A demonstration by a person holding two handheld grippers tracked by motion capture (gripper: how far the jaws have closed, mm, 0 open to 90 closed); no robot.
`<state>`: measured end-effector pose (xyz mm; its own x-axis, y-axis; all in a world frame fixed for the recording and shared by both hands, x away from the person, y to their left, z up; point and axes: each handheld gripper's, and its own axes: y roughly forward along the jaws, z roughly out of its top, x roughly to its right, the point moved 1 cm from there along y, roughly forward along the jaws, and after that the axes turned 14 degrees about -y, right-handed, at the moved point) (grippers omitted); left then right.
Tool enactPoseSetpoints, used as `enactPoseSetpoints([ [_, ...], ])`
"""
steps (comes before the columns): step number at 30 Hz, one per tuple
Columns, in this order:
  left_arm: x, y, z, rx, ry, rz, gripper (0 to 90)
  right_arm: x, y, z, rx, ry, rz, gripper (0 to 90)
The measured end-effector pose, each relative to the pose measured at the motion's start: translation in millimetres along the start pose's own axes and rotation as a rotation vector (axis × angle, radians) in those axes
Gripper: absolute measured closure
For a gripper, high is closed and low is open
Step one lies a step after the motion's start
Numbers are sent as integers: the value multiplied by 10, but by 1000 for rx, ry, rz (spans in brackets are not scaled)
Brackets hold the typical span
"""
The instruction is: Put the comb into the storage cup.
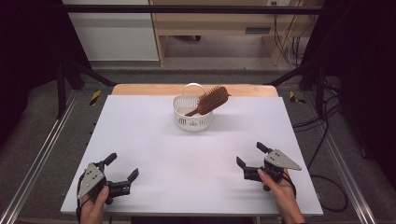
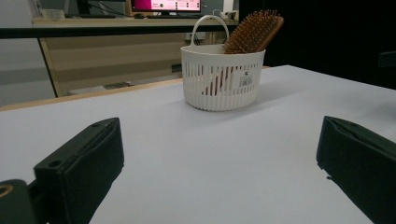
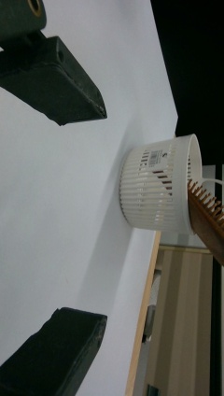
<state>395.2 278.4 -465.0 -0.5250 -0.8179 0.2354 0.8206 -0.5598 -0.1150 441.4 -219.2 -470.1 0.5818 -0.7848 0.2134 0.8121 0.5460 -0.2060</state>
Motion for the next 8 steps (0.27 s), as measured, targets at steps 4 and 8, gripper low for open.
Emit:
enactPoseSetpoints([
  [4,23,35,-12,-10,6,3,8,22,20,-8,-29,21,-25,50],
  [8,20,51,-24,-16,-3,10,8,27,20,-15,-55,15,-41,50],
])
